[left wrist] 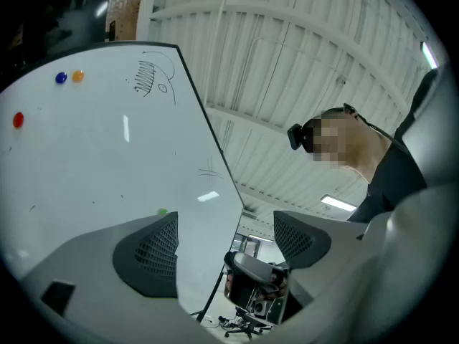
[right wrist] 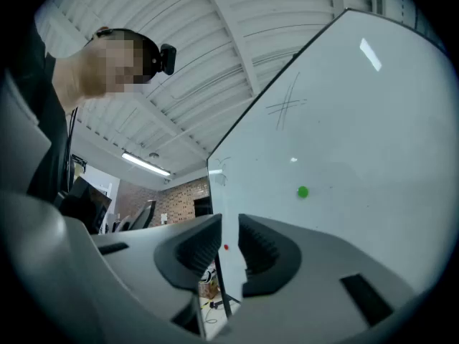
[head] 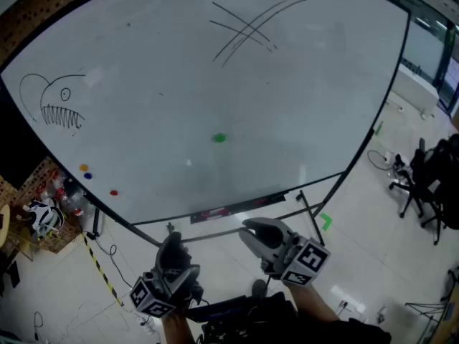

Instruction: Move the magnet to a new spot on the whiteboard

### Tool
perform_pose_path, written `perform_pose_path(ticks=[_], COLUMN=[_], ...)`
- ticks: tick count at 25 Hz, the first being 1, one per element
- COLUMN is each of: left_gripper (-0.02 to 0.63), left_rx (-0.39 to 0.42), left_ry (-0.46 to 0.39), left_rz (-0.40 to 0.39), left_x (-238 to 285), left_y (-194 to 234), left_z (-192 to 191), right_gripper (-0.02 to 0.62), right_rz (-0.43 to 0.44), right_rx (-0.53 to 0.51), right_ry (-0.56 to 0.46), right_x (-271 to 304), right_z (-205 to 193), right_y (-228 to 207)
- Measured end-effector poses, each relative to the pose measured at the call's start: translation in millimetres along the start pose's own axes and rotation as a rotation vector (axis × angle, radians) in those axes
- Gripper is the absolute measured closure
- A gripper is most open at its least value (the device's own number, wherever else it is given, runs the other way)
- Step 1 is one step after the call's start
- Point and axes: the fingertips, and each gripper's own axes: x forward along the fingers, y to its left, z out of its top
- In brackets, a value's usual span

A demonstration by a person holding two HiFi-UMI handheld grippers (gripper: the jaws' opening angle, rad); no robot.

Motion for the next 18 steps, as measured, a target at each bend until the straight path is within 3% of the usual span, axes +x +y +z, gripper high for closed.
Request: perform_pose_path(ticks=[7,12,18], left_gripper=[0.19,0.19,0.19], left_rx=[-0.005,-0.001,-0.013], left_ry=[0.07,0.106,0.111], left_rz=[0.047,0.083,0.047], left_x=[47,56,64], left_y=[13,22,32], left_z=[-37,-51,-50], right_gripper=[0.518,0.518,0.518], right_rz=[-0.049,-0.08,-0.131], right_rx=[-0.038,-0.069,-0.154], right_ry=[-0.006,-0.019,0.008], right_x=[-24,-25,-15], right_z=[2,2,4], right_y=[-62,-82,-92])
